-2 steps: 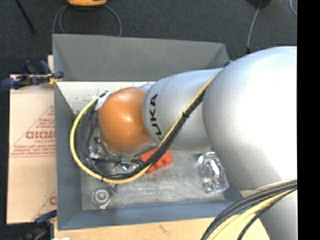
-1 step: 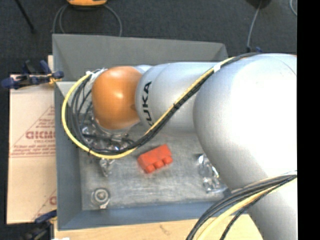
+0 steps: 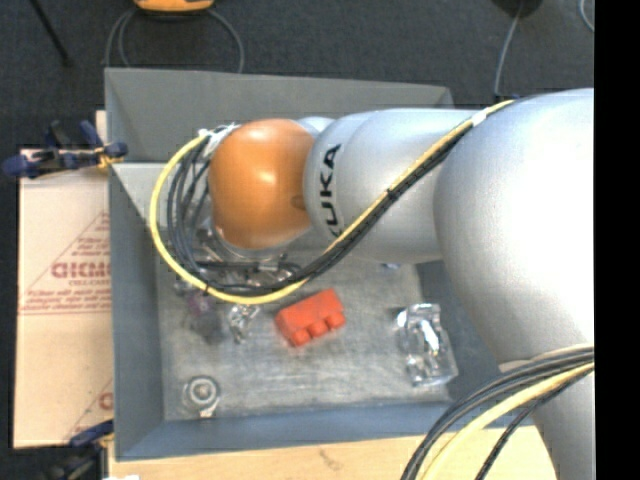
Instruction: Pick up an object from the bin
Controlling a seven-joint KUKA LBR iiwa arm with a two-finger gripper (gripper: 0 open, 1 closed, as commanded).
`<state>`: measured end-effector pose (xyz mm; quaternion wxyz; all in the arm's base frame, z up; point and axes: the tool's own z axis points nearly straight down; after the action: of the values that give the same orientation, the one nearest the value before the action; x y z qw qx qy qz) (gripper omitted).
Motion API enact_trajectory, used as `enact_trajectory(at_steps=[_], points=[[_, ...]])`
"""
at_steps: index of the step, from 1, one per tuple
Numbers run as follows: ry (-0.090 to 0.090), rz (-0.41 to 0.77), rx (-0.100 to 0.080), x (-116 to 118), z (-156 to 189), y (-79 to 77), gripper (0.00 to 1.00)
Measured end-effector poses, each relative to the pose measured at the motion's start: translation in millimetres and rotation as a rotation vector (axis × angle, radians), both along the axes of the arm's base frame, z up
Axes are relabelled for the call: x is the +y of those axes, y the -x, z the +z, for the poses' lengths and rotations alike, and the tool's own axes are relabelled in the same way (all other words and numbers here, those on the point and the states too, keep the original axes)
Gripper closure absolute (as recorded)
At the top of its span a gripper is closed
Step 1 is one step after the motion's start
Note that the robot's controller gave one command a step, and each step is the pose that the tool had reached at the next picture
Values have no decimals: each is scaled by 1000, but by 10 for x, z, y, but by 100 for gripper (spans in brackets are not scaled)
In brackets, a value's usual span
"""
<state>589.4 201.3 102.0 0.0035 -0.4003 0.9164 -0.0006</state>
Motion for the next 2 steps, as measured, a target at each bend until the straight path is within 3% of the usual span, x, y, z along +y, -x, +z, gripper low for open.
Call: enact_trajectory(at_steps=[1, 2], points=[[0, 236, -3, -75, -278, -67, 0], [-3, 232, -6, -66, -255, -81, 100]])
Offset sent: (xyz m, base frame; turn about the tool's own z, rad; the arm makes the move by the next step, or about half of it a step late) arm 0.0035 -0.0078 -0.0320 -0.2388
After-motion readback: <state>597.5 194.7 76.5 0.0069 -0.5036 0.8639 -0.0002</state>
